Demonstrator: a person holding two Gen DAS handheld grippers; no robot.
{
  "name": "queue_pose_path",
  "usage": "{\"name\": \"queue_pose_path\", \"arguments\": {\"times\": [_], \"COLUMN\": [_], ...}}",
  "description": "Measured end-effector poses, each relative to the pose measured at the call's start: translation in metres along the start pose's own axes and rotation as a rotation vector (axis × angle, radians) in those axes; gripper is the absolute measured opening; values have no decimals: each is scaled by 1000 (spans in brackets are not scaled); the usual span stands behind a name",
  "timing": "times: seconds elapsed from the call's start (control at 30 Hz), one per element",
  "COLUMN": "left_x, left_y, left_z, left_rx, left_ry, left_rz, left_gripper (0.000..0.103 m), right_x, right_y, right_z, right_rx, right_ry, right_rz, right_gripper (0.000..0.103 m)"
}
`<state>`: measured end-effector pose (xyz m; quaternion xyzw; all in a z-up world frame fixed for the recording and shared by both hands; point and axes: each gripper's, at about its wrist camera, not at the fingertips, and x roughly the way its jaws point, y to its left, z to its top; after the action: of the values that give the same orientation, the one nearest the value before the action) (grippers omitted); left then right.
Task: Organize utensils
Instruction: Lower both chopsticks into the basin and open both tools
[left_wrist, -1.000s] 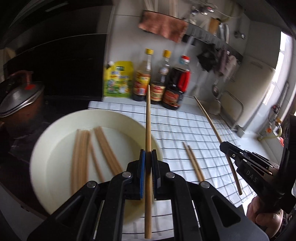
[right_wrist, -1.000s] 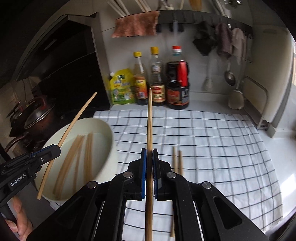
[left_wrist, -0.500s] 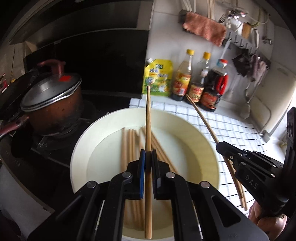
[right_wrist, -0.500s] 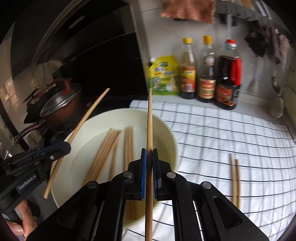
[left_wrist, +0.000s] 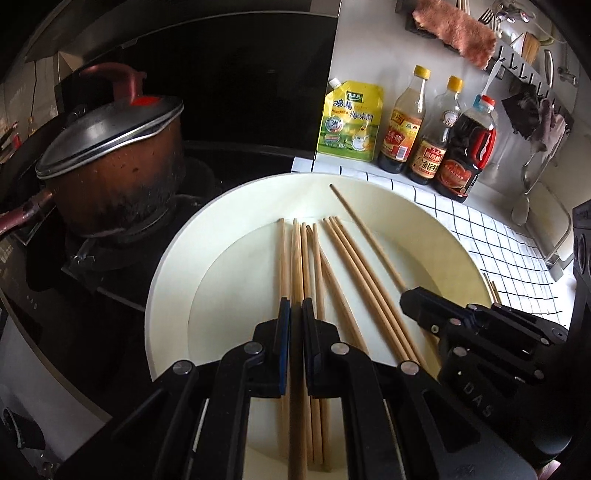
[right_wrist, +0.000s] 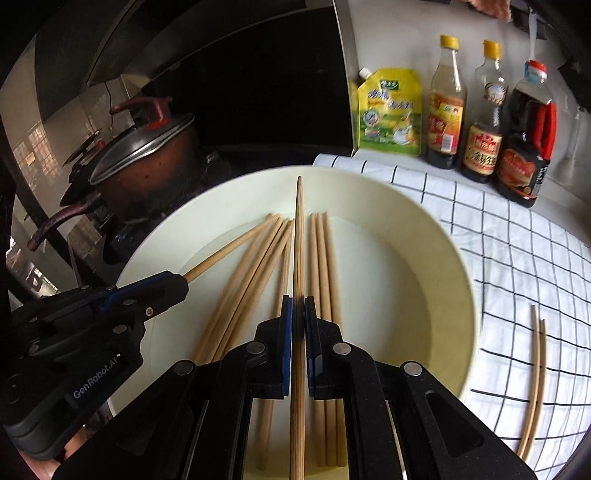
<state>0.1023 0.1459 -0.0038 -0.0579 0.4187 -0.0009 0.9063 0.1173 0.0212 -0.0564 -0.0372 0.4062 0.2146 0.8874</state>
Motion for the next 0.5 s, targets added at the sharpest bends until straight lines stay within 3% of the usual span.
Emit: {"name": "queue_pose_path", "arguments": {"times": [0.07,0.1,0.2,0.5], "left_x": [1,0,-7,-22], "left_y": [0,1,4,13], "left_z": [0,0,2,-4], "left_rx": [-3,-11,-36,-63], "left_ry": [6,5,-24,-45], "left_rz": [4,6,9,25], "left_gripper": [8,15,57,59], "right_x": [2,2,-3,-30], "right_y": [0,-1,-5,-17], "right_z": [0,-1,-1,-6], "right_rx": [-1,0,14,51], "right_ry": [6,8,-8,-59], "right_rz": [1,3,4,-16], "right_gripper": [6,6,13,15]}}
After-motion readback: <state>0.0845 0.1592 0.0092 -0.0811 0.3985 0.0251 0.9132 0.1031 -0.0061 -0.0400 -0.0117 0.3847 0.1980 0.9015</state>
